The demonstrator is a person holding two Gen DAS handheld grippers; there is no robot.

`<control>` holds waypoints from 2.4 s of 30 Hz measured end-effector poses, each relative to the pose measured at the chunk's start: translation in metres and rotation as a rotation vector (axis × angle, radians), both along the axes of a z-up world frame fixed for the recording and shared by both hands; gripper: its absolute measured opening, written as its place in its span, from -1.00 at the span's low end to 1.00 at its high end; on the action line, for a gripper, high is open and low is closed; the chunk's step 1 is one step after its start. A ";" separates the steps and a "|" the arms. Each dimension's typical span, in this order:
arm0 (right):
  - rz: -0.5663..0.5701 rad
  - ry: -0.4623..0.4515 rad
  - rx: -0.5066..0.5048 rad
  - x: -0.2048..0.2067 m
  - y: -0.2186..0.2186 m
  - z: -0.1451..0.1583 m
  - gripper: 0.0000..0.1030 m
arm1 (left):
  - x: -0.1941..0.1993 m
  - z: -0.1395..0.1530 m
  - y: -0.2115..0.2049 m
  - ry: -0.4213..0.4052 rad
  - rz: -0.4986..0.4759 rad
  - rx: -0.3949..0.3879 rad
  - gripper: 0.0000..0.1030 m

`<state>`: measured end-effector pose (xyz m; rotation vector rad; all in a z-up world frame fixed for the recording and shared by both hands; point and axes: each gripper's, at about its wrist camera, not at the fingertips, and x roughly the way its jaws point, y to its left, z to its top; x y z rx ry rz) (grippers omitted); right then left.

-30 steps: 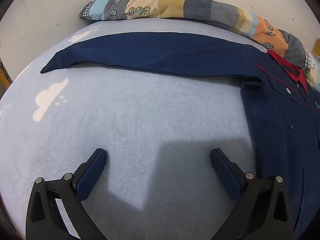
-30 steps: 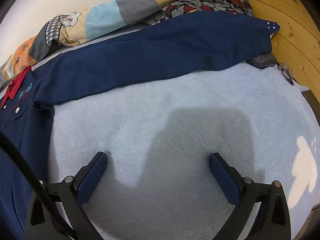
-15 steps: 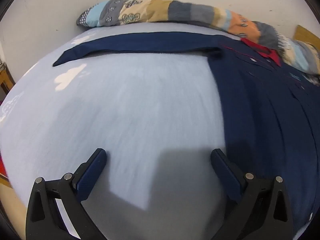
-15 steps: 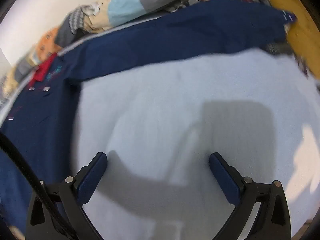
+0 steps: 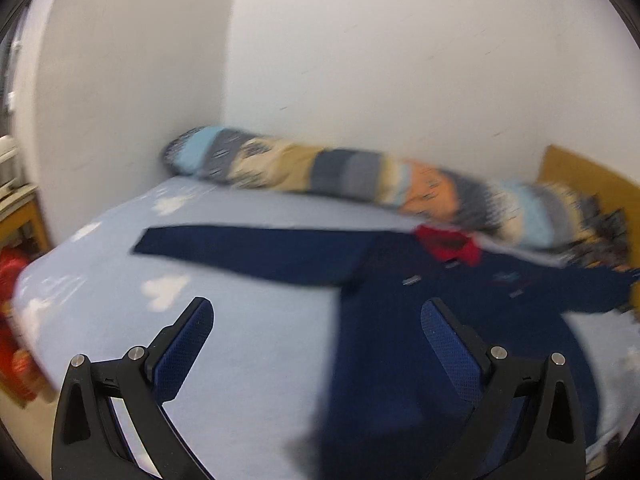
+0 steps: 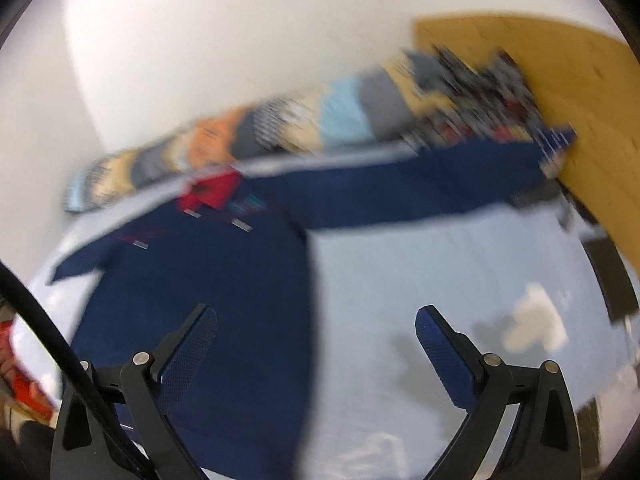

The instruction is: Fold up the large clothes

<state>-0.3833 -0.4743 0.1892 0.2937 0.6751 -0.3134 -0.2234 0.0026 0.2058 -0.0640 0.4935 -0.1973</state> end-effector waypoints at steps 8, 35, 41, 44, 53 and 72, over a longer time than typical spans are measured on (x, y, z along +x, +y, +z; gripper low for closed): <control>0.116 -0.087 0.084 0.072 0.081 0.026 0.99 | 0.018 -0.002 -0.136 0.057 -0.078 0.035 1.00; 0.282 -0.022 0.187 0.128 0.121 -0.049 0.99 | 0.029 -0.093 -0.197 0.128 -0.095 0.179 1.00; 0.294 -0.011 0.168 0.130 0.129 -0.048 0.99 | 0.026 -0.092 -0.196 0.127 -0.092 0.179 1.00; 0.295 -0.010 0.165 0.129 0.130 -0.050 0.99 | 0.024 -0.091 -0.194 0.128 -0.087 0.178 1.00; 0.295 -0.002 0.157 0.128 0.127 -0.055 0.99 | 0.023 -0.090 -0.188 0.125 -0.085 0.175 1.00; 0.093 -0.084 0.263 0.107 0.040 -0.042 0.99 | 0.020 -0.088 -0.187 0.117 -0.091 0.178 1.00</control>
